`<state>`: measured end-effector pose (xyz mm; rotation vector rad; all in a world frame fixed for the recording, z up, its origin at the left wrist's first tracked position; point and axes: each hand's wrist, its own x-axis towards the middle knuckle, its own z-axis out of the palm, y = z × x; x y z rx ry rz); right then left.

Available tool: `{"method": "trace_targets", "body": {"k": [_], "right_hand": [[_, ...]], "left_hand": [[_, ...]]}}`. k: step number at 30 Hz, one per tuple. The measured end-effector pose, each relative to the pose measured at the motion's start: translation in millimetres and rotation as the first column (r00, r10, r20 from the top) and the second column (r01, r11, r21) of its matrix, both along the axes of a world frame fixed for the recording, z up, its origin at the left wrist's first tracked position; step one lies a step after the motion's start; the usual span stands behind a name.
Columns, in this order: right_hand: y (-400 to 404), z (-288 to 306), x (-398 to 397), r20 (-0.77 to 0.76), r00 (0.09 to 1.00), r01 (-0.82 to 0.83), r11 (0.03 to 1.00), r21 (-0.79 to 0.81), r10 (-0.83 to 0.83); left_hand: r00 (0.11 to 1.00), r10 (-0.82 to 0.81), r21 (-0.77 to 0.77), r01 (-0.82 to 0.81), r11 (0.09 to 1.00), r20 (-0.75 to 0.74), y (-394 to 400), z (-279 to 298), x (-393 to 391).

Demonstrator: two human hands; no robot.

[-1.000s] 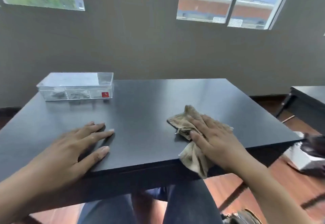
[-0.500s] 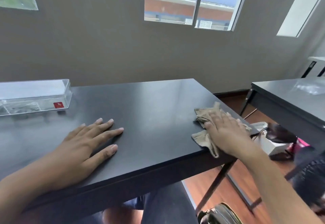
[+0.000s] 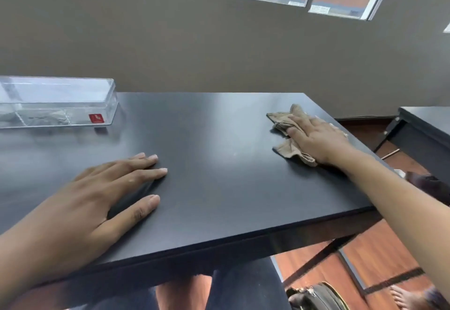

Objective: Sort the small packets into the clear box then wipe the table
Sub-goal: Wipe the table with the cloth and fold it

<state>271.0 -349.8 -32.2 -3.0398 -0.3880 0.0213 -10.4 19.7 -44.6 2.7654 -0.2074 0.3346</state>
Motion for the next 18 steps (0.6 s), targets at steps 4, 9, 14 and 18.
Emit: {"method": "trace_targets", "body": {"k": [4,9,14,18], "right_hand": [[41,5,43,-0.035,0.997,0.073,0.997,-0.016,-0.074],[115,15,51,-0.055,0.998,0.034,0.999,-0.016,-0.035],[188,11,15,-0.054,0.982,-0.180,0.984,-0.006,0.180],[212,5,-21,-0.033,0.946,-0.321,0.947,0.011,0.321]], "left_hand": [[0.999,0.026,0.006,-0.026,1.000,0.034,-5,0,-1],[0.999,0.021,-0.013,-0.021,1.000,0.030,-5,4,-3],[0.999,0.014,-0.023,-0.013,1.000,0.044,-6,7,-3],[0.997,0.012,-0.048,-0.008,0.999,0.081,-5,9,-4]]}}
